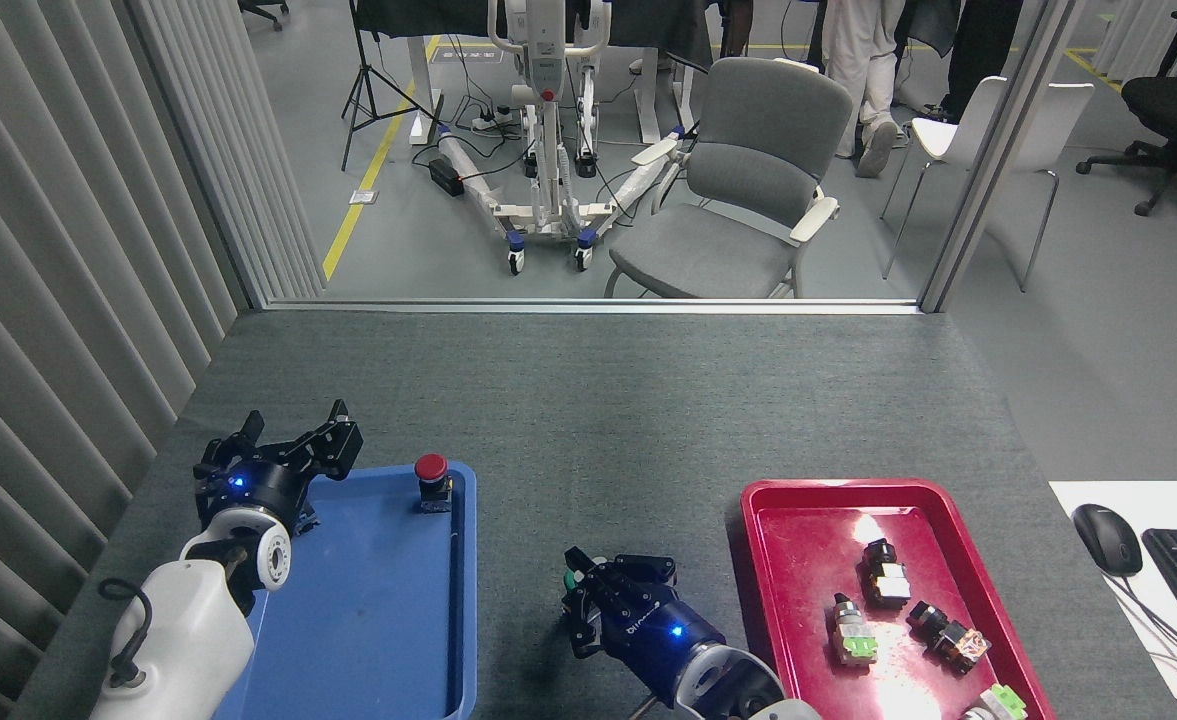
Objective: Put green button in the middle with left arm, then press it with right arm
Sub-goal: 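Move the right gripper over the green button and press down, then hold the press on the green button, then lift the right gripper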
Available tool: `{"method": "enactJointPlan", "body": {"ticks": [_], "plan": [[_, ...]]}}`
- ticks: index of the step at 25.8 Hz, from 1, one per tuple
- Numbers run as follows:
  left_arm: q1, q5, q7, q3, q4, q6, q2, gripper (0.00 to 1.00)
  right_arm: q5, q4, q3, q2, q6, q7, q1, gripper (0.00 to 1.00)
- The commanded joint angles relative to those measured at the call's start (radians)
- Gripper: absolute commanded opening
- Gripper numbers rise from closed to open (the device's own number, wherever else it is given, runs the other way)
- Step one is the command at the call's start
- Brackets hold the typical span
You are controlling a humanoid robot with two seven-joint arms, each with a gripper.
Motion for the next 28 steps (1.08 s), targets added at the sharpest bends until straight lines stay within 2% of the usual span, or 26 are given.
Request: {"method": "enactJointPlan", "body": {"ticks": [1,5,7,10,16,23,28], "plan": [[0.01,0.001,0.001,0.003,-0.003,-0.01,0.004,1.0,0.0,0.024,0.01,0.005,-0.001,0.001,-0.011,0.0],[0.014,-0.001,-0.009,0.0,-0.016,-0.076,0.004,1.0,-0.002,0.036,0.015,0.009,0.002,0.003,-0.009,0.0],[0.06,0.001,-0.007,0.003,-0.03,-0.128,0.002,1.0,-0.002,0.044,0.018,0.009,0.009,0.003,-0.011,0.0],[0.168,-0.002,-0.002,0.007,-0.144,-0.193,0.001,1.0,-0.002,0.061,0.035,0.011,0.022,0.003,-0.011,0.0],[0.309,-0.005,-0.012,0.019,-0.338,-0.193,0.004,1.0,-0.002,0.07,0.036,0.012,0.074,0.003,-0.011,0.0],[0.32,-0.008,-0.015,0.02,-0.363,-0.193,0.001,1.0,-0.002,0.087,0.049,0.017,0.074,0.006,-0.011,0.0],[0.323,-0.005,-0.015,0.033,-0.361,-0.193,0.001,1.0,-0.002,0.087,0.05,0.017,0.074,0.063,-0.011,0.0]]}}
